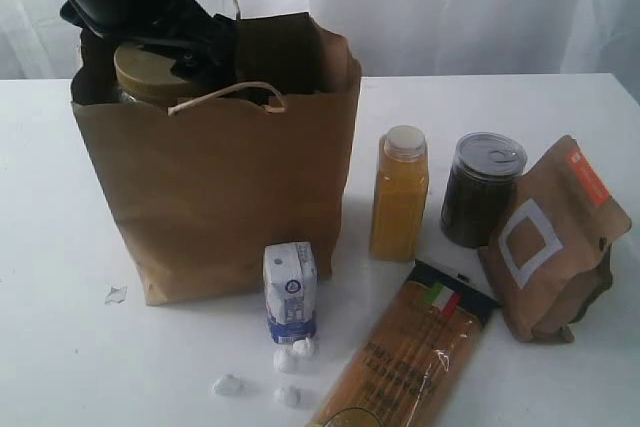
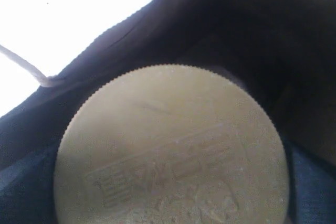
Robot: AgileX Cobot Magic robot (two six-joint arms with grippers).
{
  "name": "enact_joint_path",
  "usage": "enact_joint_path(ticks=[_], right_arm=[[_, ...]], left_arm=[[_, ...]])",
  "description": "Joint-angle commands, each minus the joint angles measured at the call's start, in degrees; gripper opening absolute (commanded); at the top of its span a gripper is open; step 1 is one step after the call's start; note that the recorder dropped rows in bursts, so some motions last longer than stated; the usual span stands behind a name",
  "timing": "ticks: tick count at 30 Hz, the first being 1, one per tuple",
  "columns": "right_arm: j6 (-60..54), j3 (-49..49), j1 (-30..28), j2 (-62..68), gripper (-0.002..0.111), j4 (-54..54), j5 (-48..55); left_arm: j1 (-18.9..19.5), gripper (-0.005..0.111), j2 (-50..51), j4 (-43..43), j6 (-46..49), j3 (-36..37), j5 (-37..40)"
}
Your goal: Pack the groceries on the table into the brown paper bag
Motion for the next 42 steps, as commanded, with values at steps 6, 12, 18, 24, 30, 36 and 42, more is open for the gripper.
enact_joint_path(ticks=[6,12,18,24,30,36,42], right_arm=[[1.99,-7.35,0.0,5.83,0.0,2.92,-1.71],[1.32,-22.09,0.0,23.36,0.0,-2.26,11.64],[0.38,-36.93,0.0,43.82,0.0,-8.12,20.78],[-13.32,-53.8,0.85,59.28,0.0,-5.9,35.54],[-36.44,-68.72,1.7,71.78,0.0,11.72,48.44],[-44.99,-79.45,1.7,81.09,0.0,19.65,60.16],[-46.48,-84.64,1.7,88.11,0.0,19.65,64.49]], left_arm=[[-0.02,0.1,-1.13,-0.74,0.65,-0.1,0.45],[-0.02,0.1,-1.13,-0.74,0.64,-0.1,0.88],[-0.02,0.1,-1.13,-0.74,0.64,-0.1,2.47],[-0.02,0.1,-1.13,-0.74,1.68,-0.1,3.13],[-0.02,0.1,-1.13,-0.84,2.8,-0.1,3.13],[-0.02,0.1,-1.13,-0.93,2.8,-0.1,2.86],[-0.02,0.1,-1.13,-1.96,3.82,-0.1,2.07]])
